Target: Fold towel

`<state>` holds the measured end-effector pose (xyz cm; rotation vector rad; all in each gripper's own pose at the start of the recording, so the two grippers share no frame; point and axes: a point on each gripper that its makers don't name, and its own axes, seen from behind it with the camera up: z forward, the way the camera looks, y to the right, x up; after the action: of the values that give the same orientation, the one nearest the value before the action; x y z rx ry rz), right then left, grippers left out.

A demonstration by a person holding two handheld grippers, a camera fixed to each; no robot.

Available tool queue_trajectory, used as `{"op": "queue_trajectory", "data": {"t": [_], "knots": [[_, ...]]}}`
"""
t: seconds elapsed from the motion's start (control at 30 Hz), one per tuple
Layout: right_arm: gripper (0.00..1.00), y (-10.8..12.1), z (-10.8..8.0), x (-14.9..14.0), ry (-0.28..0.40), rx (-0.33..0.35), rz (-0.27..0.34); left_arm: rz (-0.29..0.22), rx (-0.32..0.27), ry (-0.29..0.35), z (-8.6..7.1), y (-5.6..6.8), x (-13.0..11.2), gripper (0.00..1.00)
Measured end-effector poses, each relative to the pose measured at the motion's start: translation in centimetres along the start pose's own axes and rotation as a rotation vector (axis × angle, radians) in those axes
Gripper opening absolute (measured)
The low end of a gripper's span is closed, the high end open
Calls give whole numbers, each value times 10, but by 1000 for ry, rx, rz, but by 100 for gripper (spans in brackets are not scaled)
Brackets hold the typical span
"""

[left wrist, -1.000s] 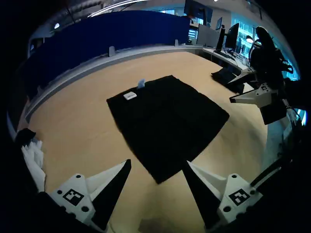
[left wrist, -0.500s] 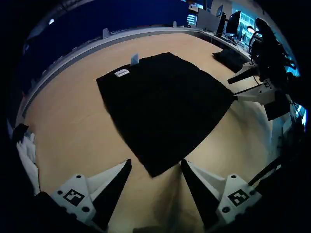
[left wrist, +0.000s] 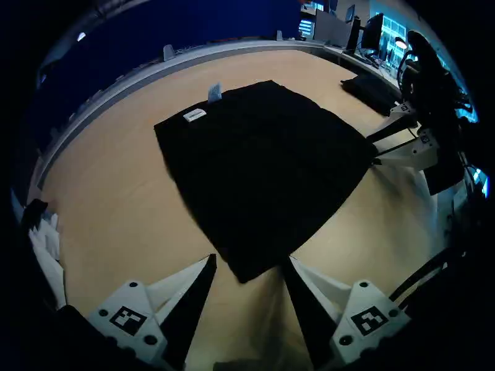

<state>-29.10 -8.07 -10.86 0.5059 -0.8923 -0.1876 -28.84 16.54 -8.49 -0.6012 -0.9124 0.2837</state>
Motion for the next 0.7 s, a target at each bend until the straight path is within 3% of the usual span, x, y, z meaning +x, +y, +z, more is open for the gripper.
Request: {"op": "queue_trajectory", "data": {"t": [0.1, 0.33, 0.4, 0.53, 0.7], "knots": [[49, 2, 1, 0, -2, -4, 5, 4, -2, -3, 0, 1, 0, 69], [28, 0, -1, -1, 0, 4, 9, 5, 2, -13, 1, 4, 0, 49], [23, -1, -2, 0, 1, 4, 7, 5, 5, -16, 1, 4, 1, 34], [14, -1, -4, 1, 1, 7, -5, -8, 20, -22, 0, 2, 1, 15], [8, -1, -7, 5, 3, 8, -12, -20, 23, -20, -1, 2, 2, 9]]}}
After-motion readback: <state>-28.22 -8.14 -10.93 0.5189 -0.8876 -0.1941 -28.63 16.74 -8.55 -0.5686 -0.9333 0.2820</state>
